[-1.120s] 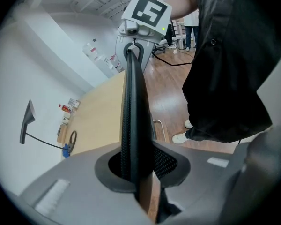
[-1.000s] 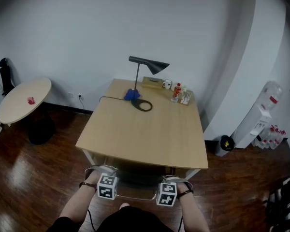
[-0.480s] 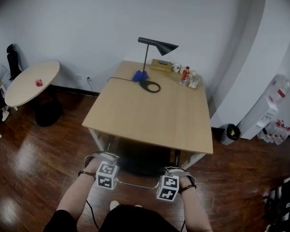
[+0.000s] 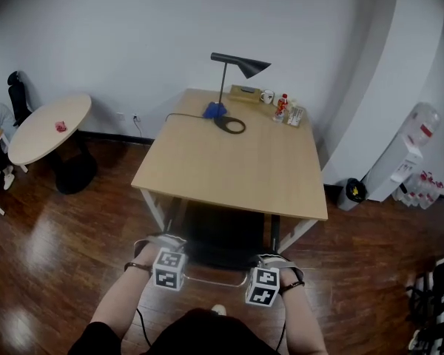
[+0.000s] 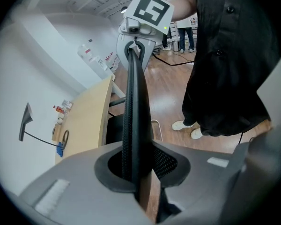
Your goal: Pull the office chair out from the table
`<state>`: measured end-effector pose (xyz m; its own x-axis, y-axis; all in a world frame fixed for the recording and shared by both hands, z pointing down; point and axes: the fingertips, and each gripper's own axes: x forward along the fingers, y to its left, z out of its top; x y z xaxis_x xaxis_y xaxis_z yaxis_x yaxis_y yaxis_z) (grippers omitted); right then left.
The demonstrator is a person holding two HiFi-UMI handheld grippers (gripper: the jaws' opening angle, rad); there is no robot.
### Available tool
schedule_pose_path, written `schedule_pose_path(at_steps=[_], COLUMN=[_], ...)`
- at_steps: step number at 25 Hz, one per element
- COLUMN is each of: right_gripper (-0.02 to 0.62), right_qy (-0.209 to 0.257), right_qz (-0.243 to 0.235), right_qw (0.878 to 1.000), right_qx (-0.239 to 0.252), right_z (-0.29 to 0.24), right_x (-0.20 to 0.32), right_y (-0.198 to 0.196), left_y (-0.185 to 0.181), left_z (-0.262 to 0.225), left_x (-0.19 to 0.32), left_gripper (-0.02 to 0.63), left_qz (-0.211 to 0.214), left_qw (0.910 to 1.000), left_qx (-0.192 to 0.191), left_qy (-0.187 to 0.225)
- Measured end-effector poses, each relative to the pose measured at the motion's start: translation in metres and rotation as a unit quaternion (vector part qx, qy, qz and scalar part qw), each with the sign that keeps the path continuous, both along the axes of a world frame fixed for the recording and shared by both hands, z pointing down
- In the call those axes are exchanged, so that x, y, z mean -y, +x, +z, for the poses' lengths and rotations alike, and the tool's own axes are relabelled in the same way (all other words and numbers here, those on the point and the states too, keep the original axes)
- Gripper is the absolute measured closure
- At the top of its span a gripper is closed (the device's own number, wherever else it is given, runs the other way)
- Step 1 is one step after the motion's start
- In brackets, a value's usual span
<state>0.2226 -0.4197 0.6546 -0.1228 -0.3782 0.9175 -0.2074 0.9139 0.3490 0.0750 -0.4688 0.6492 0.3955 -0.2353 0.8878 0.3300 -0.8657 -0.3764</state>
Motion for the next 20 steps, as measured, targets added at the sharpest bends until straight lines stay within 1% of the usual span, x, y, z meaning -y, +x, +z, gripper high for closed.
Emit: schedule_pose_path(at_steps=[7, 10, 20], right_gripper=[0.532, 0.531, 0.525], right_qy=[-0.003, -0.011, -0.019], right_qz=[0.011, 0.018, 0.027], right_qw=[1.0, 1.0, 0.999], right_qx=[-0.001, 0.002, 0.004], right_z=[0.001, 0.001, 0.003], right_x=[-0.031, -0.043, -0.09], right_y=[-0.007, -0.01, -0.022], left_y=[-0.007, -0.011, -0.023], left_z=[0.001, -0.001, 0.002], left_x=[-0.033, -0.045, -0.091], left_gripper=[0.531, 0.531, 0.531], left_qz=[0.006, 0.006, 0.011], left_qw=[1.0, 1.0, 0.9999], left_qx=[-0.002, -0.001, 0.0], left_qy=[-0.003, -0.006, -0.003])
